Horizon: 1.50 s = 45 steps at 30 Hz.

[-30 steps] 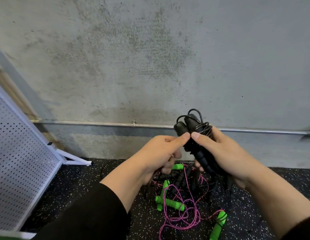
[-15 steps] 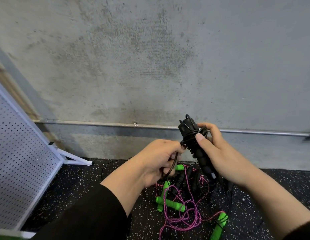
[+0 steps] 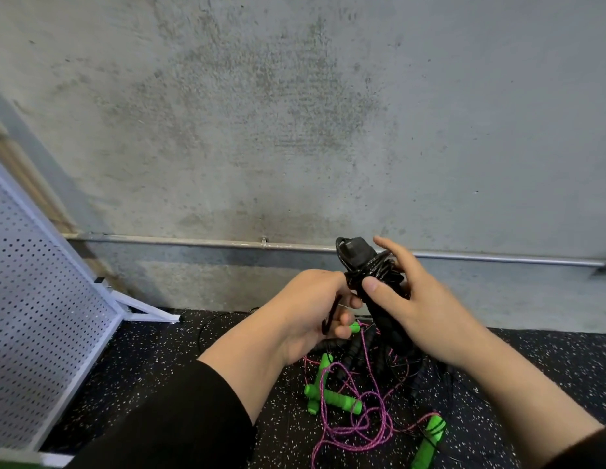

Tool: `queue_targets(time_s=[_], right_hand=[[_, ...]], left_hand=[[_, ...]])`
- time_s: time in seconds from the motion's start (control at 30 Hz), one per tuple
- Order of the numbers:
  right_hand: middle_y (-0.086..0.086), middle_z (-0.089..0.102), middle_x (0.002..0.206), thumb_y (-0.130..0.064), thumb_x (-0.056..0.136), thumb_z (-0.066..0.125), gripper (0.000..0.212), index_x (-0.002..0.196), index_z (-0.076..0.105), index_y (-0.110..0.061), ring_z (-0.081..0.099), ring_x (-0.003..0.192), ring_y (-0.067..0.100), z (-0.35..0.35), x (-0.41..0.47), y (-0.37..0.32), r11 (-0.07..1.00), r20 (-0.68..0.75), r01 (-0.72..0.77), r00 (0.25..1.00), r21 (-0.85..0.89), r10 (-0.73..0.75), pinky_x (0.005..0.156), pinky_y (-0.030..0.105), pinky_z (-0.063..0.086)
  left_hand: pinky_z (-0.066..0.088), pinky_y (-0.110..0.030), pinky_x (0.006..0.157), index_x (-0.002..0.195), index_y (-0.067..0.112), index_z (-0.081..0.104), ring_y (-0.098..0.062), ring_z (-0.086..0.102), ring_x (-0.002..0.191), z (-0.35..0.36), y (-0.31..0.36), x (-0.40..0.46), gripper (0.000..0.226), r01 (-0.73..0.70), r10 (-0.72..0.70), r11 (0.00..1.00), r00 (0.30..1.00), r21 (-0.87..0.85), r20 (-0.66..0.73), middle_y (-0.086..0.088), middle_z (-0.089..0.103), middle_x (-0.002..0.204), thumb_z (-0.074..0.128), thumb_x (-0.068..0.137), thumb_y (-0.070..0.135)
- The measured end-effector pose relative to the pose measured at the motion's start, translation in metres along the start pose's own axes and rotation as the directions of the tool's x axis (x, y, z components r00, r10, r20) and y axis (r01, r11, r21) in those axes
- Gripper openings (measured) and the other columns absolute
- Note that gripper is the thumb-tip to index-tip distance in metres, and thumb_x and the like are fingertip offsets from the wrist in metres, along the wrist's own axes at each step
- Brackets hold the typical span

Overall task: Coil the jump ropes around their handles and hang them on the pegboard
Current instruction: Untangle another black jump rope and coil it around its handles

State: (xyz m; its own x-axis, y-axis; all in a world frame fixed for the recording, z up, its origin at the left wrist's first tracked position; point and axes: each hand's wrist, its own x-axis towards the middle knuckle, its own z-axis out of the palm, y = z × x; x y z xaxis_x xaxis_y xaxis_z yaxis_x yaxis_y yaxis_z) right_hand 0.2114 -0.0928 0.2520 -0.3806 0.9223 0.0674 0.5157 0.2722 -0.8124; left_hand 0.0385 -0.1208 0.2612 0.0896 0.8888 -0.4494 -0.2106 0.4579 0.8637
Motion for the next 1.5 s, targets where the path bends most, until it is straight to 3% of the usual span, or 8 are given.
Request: queue_targets(time_s=[0.1, 0.23, 0.33, 0.47, 0.6, 0.83, 1.27, 1.5], right_hand=[[-0.018, 0.071, 0.096, -0.071, 0.073, 0.064, 0.055, 0.121, 0.049, -0.051, 0.068, 0.080, 0.006, 0.003, 0.001, 0.000, 0.995, -0.060, -0.033, 0.997, 0.097, 0.039, 0.083, 0.039, 0.056], [-0.024, 0.069, 0.090, -0.046, 0.077, 0.081, 0.043, 0.112, 0.056, -0.041, 0.064, 0.080, -0.004, 0.002, 0.004, -0.001, 0.999, -0.211, 0.022, 0.977, 0.046, -0.012, 0.071, 0.012, 0.045], [-0.023, 0.067, 0.097, -0.049, 0.074, 0.082, 0.047, 0.113, 0.056, -0.044, 0.061, 0.090, -0.006, 0.002, 0.003, 0.000, 1.000, -0.258, 0.026, 0.966, 0.006, -0.024, 0.075, 0.012, 0.042], [-0.018, 0.067, 0.104, -0.051, 0.073, 0.081, 0.051, 0.116, 0.057, -0.043, 0.062, 0.094, -0.001, 0.000, 0.004, 0.003, 1.000, -0.263, 0.008, 0.965, -0.025, -0.014, 0.084, 0.025, 0.047], [-0.020, 0.069, 0.094, -0.051, 0.074, 0.081, 0.046, 0.113, 0.058, -0.043, 0.063, 0.086, -0.004, 0.000, 0.005, 0.002, 0.999, -0.255, -0.014, 0.967, 0.045, 0.025, 0.079, 0.024, 0.048], [-0.014, 0.072, 0.093, -0.048, 0.077, 0.080, 0.040, 0.111, 0.061, -0.040, 0.068, 0.085, 0.007, -0.003, 0.009, -0.005, 0.982, -0.291, 0.011, 0.956, 0.186, 0.044, 0.079, 0.032, 0.054], [-0.003, 0.077, 0.088, -0.041, 0.083, 0.078, 0.031, 0.109, 0.064, -0.034, 0.073, 0.078, 0.014, -0.007, 0.002, -0.020, 0.913, -0.228, 0.007, 0.969, 0.407, 0.094, 0.071, 0.029, 0.055], [-0.003, 0.077, 0.087, -0.039, 0.083, 0.079, 0.031, 0.110, 0.063, -0.033, 0.072, 0.074, 0.013, -0.005, 0.000, -0.020, 0.905, -0.225, 0.014, 0.970, 0.425, 0.091, 0.066, 0.025, 0.055]], left_hand=[[0.035, -0.024, 0.043, 0.098, 0.003, 0.058, -0.015, 0.043, 0.051, 0.002, 0.001, -0.003, 0.018, -0.003, 0.002, 1.000, 0.999, 0.008, 0.033, -0.008, 0.056, 0.073, 0.043, 0.090, -0.002], [0.047, -0.027, 0.051, 0.099, -0.004, 0.063, -0.018, 0.054, 0.058, 0.002, 0.005, -0.005, 0.020, -0.057, 0.053, 0.995, 0.998, 0.077, 0.044, -0.018, 0.067, 0.090, 0.045, 0.092, -0.002], [0.054, -0.029, 0.055, 0.101, -0.005, 0.066, -0.024, 0.064, 0.058, 0.002, 0.003, -0.006, 0.023, -0.124, 0.149, 0.971, 0.983, 0.203, -0.109, -0.021, 0.075, 0.095, 0.049, 0.101, 0.011], [0.052, -0.038, 0.066, 0.068, 0.009, 0.055, -0.031, 0.062, 0.066, 0.002, -0.001, -0.005, 0.035, -0.237, 0.340, 0.909, 0.898, 0.344, -0.280, -0.008, 0.073, 0.081, 0.060, 0.097, 0.029], [0.048, -0.039, 0.082, 0.062, 0.010, 0.056, -0.014, 0.054, 0.080, 0.007, 0.003, -0.012, 0.038, -0.427, 0.512, 0.842, 0.826, 0.330, -0.237, -0.008, 0.061, 0.081, 0.059, 0.091, 0.034], [0.046, -0.038, 0.109, 0.109, 0.022, 0.076, -0.001, 0.057, 0.122, 0.012, -0.001, -0.013, 0.036, -0.588, 0.627, 0.765, 0.773, 0.264, -0.096, 0.016, 0.064, 0.126, 0.047, 0.089, 0.018], [0.036, -0.004, 0.096, 0.140, 0.021, 0.058, 0.015, 0.053, 0.117, 0.013, -0.004, -0.009, 0.039, -0.682, 0.771, 0.613, 0.626, 0.399, -0.115, 0.012, 0.059, 0.136, 0.051, 0.105, 0.006], [0.052, -0.022, 0.097, 0.117, 0.033, 0.067, 0.000, 0.065, 0.108, 0.016, -0.001, -0.007, 0.030, -0.690, 0.739, 0.673, 0.624, 0.266, -0.255, 0.008, 0.074, 0.113, 0.057, 0.103, 0.008]])
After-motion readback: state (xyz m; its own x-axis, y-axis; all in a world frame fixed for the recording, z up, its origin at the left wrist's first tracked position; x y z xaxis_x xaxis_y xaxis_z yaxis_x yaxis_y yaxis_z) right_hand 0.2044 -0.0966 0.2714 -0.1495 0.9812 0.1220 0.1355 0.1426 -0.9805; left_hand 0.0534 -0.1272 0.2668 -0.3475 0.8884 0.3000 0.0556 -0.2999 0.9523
